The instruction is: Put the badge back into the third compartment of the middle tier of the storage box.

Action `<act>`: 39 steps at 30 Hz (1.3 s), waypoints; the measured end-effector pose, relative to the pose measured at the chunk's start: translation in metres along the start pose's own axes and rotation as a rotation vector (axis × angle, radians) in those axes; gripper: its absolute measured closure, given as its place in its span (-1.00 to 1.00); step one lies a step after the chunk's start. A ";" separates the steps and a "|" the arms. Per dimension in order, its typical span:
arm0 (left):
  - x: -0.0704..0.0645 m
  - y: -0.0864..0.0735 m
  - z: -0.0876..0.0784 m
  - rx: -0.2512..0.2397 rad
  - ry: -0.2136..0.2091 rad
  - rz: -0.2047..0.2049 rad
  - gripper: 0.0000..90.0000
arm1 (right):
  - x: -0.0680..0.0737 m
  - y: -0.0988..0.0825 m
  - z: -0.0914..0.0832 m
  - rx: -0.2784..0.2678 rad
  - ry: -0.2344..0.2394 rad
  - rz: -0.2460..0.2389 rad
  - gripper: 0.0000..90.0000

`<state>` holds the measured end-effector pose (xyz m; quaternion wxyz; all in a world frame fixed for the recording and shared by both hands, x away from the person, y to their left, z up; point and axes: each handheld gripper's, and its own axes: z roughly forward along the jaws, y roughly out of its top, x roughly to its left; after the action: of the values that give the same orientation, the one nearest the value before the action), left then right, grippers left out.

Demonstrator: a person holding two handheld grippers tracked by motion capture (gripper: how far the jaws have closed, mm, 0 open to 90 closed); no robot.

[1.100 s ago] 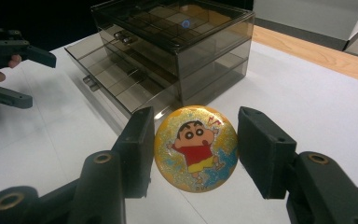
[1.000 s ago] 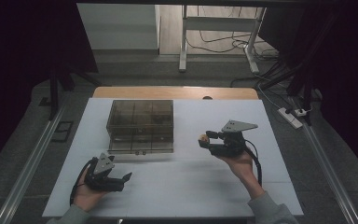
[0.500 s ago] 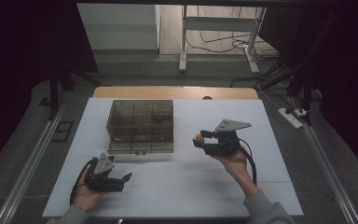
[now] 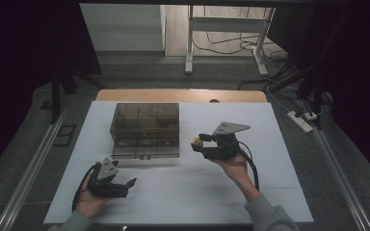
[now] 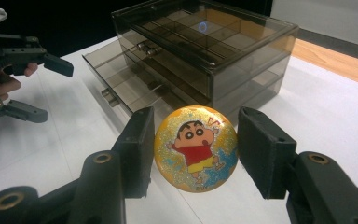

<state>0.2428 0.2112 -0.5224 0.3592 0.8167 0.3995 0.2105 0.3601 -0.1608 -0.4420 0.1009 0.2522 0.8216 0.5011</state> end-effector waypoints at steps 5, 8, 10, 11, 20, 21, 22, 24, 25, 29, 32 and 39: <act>0.000 0.000 0.000 -0.001 -0.002 -0.001 -0.78 | 0.003 0.002 0.005 -0.005 0.009 -0.005 0.04; 0.000 0.000 0.000 -0.004 -0.003 0.001 -0.78 | 0.005 0.004 0.008 -0.004 0.015 -0.008 0.04; 0.000 0.000 0.000 -0.005 -0.003 -0.001 -0.78 | 0.006 0.005 0.011 -0.004 0.020 -0.009 0.05; 0.000 0.000 -0.001 -0.005 -0.003 -0.001 -0.78 | 0.007 0.005 0.014 -0.002 0.020 -0.012 0.04; 0.000 0.000 -0.001 -0.005 -0.005 0.000 -0.78 | 0.010 0.007 0.024 -0.001 0.035 -0.016 0.04; 0.000 0.000 -0.001 -0.006 -0.005 0.000 -0.78 | 0.011 0.008 0.026 0.004 0.040 -0.018 0.04; 0.001 -0.001 -0.002 -0.006 -0.006 0.000 -0.78 | 0.011 0.007 0.027 0.003 0.041 -0.020 0.04; 0.001 -0.001 -0.002 -0.007 -0.005 -0.003 -0.78 | 0.012 0.007 0.029 0.005 0.044 -0.020 0.04; 0.001 -0.001 -0.002 -0.007 -0.005 -0.003 -0.78 | 0.012 0.007 0.029 0.005 0.044 -0.020 0.04; 0.001 -0.001 -0.002 -0.007 -0.005 -0.003 -0.78 | 0.013 0.008 0.033 0.004 0.050 -0.021 0.04; 0.001 -0.001 -0.002 -0.006 -0.005 -0.002 -0.78 | 0.013 0.009 0.039 0.008 0.059 -0.020 0.04; 0.001 -0.002 -0.003 -0.006 -0.007 0.001 -0.76 | 0.016 0.010 0.050 0.009 0.079 -0.025 0.04</act>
<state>0.2407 0.2137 -0.5223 0.3629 0.8166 0.3971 0.2090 0.3704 -0.1104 -0.4555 0.0738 0.2223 0.8303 0.5057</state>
